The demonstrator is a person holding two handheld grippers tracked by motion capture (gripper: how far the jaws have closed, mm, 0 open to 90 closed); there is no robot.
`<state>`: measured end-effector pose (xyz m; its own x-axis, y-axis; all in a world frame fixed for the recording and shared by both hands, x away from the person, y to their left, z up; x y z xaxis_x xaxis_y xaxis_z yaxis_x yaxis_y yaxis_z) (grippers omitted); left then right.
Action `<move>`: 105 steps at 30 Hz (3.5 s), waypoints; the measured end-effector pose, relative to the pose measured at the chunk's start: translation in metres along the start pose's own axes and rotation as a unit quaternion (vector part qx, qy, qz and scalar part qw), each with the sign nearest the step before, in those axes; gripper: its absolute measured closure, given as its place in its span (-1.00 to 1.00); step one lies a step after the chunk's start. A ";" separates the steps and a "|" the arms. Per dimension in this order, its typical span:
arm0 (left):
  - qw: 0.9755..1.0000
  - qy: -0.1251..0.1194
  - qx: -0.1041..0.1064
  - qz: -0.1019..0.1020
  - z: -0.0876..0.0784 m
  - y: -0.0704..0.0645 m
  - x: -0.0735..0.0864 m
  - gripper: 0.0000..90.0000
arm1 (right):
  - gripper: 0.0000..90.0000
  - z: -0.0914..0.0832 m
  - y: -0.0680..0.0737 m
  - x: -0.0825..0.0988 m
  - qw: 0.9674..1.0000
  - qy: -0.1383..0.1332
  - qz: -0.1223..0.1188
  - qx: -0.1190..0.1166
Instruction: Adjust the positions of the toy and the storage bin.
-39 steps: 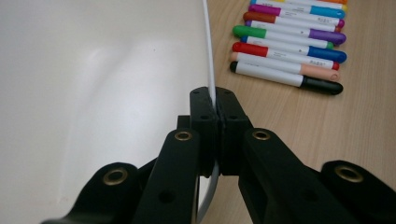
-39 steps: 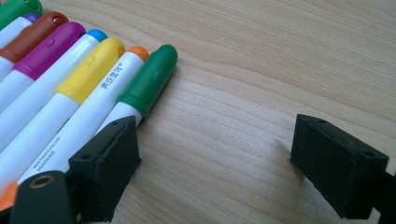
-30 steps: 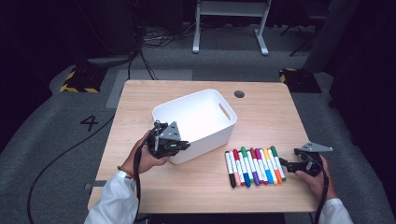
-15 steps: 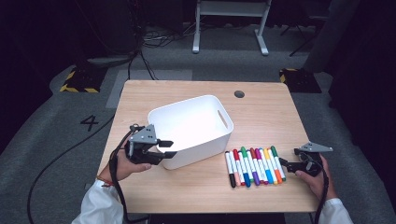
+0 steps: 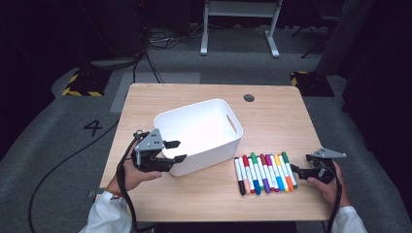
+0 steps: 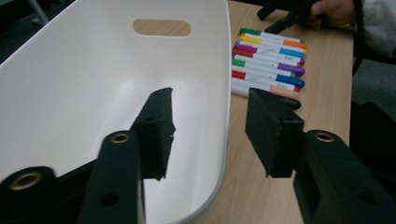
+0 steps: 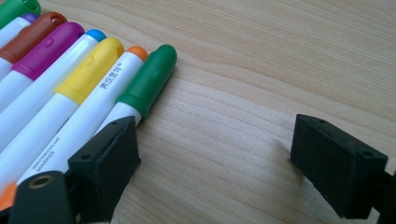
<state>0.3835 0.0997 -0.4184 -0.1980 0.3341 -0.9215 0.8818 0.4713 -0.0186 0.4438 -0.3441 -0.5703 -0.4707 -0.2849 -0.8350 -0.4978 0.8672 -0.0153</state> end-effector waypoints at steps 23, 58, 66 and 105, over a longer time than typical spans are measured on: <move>0.988 0.104 0.102 0.047 0.017 -0.016 0.017 0.86 | -0.66 0.000 0.000 0.000 1.000 0.000 0.001 0.000; 0.972 -0.010 -0.196 -0.127 -0.058 0.058 0.022 -0.51 | -0.66 0.000 0.000 0.000 1.000 0.000 0.001 0.000; 0.952 0.050 -0.269 -0.141 -0.030 0.079 0.036 -0.20 | -0.66 0.000 0.000 0.000 1.000 0.000 0.002 0.000; 0.958 0.024 -0.258 -0.124 -0.004 0.072 0.033 0.01 | -0.38 -0.001 -0.006 -0.018 0.998 -0.043 0.027 0.024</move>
<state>0.4388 0.1477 -0.4492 -0.4053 0.1911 -0.8940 0.4785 0.8776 -0.0294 0.4547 -0.3449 -0.5548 -0.4305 -0.2033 -0.8794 -0.4376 0.8991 0.0063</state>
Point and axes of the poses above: each handheld gripper's, and its own axes: z roughly forward along the jaws, x roughly out of its underside, y roughly to its left, the point moved 10 cm from there along z, roughly forward along the jaws, and after that the axes turned 9 degrees about -y, right-handed, at the moved point
